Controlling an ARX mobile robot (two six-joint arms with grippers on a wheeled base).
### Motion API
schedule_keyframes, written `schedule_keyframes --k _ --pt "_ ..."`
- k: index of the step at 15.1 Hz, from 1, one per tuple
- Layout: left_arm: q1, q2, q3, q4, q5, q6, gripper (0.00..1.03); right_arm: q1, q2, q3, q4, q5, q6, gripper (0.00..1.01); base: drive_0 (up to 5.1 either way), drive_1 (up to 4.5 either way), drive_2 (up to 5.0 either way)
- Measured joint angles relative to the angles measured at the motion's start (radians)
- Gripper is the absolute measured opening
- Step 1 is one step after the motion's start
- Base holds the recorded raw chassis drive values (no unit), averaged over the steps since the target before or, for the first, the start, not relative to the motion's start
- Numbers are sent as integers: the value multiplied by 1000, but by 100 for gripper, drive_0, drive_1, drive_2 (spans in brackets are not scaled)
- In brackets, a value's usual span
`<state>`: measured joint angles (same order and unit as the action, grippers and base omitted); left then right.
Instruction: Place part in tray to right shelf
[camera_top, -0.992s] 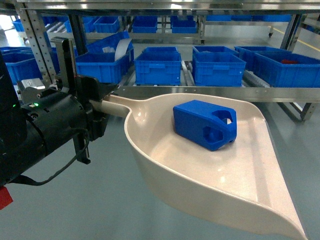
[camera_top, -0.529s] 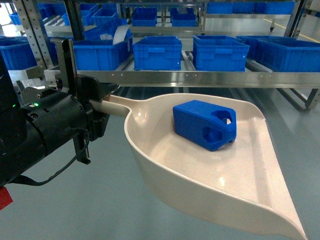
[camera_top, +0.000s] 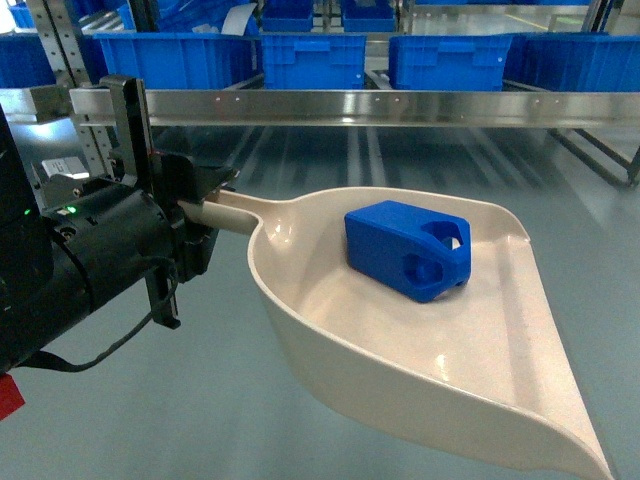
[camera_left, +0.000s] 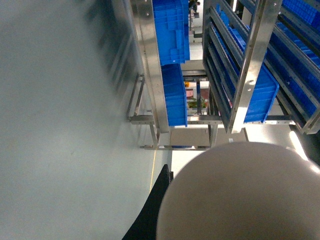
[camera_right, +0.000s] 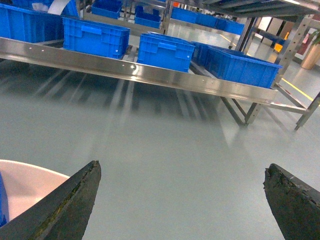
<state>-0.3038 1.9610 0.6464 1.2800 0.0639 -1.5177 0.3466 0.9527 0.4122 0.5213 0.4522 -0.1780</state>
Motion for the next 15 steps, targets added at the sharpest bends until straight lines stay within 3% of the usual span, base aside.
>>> schedule_keyframes --k 4,10,15 --pt "0 0 -1 -1 -1 3 12 0 0 0 -1 0 0 98 0 0 0" --pt "1 0 -1 0 0 3 12 0 0 0 2 -3 0 98 310 147 -482" --pt "-3 0 -1 0 6 3 12 0 0 0 1 -3 0 98 11 393 -370"
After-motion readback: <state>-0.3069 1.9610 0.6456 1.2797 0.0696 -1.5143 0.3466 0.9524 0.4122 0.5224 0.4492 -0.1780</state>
